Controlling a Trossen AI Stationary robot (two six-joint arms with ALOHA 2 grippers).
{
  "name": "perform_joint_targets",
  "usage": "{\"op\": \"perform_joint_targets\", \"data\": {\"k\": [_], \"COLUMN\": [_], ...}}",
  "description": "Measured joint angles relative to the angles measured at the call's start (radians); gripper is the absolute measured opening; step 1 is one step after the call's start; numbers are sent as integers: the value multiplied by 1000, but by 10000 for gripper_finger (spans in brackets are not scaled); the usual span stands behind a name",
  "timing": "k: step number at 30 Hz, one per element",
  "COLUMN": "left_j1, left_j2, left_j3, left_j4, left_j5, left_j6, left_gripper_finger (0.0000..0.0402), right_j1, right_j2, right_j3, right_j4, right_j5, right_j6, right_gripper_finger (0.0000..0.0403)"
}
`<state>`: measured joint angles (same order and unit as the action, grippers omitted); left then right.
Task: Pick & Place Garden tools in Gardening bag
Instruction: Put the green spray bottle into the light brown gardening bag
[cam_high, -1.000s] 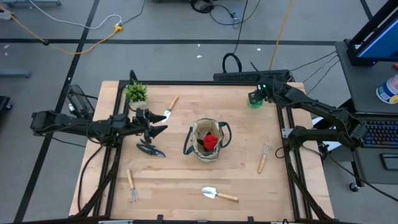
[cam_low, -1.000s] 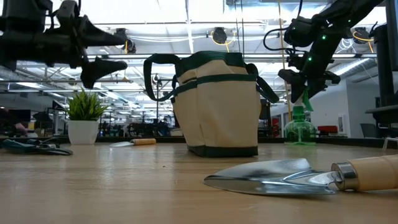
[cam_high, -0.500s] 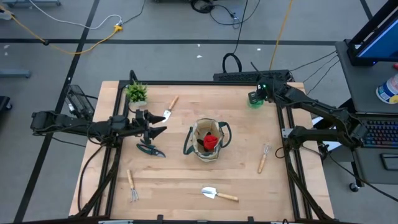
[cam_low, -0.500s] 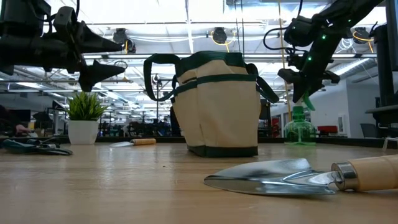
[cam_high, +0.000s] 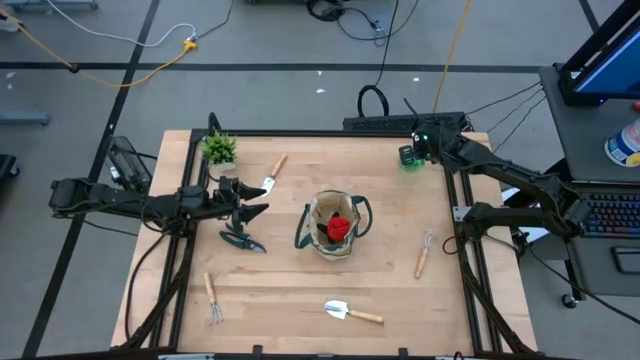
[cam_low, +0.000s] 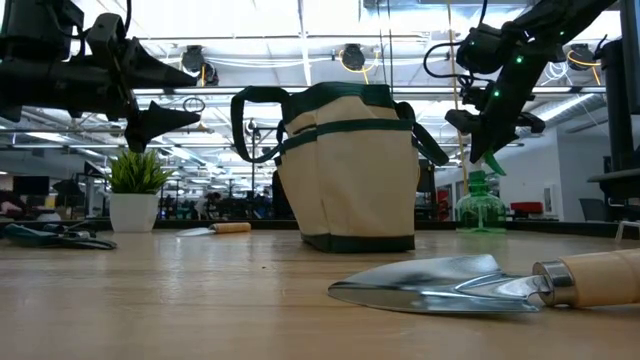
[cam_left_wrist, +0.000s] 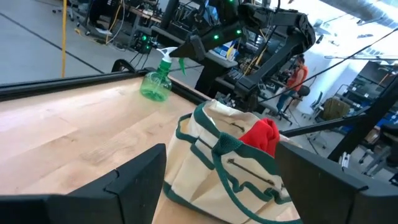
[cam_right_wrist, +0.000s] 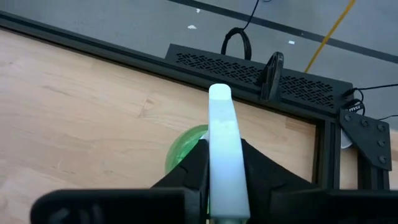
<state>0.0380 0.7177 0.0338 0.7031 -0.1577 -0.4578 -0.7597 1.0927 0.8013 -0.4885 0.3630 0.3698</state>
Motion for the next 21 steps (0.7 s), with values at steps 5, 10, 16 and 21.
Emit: {"op": "perform_joint_targets", "data": {"k": [5, 10, 16, 21], "left_j1": [0, 0, 6, 8], "left_j2": [0, -15, -86, -177], "left_j3": [1, 1, 2, 2], "left_j4": [3, 1, -97, -202], "left_j5": [15, 79, 79, 79], "left_j6": [-14, 63, 111, 147], "left_gripper_finger": [308, 308, 308, 308], "right_j1": [0, 0, 2, 2], "right_j2": [0, 0, 0, 0], "right_j3": [0, 0, 0, 0], "right_j4": [0, 0, 1, 1], "right_j5": [-1, -13, -27, -30], "right_j6": [0, 3, 0, -15], "right_gripper_finger": [46, 46, 46, 46]}}
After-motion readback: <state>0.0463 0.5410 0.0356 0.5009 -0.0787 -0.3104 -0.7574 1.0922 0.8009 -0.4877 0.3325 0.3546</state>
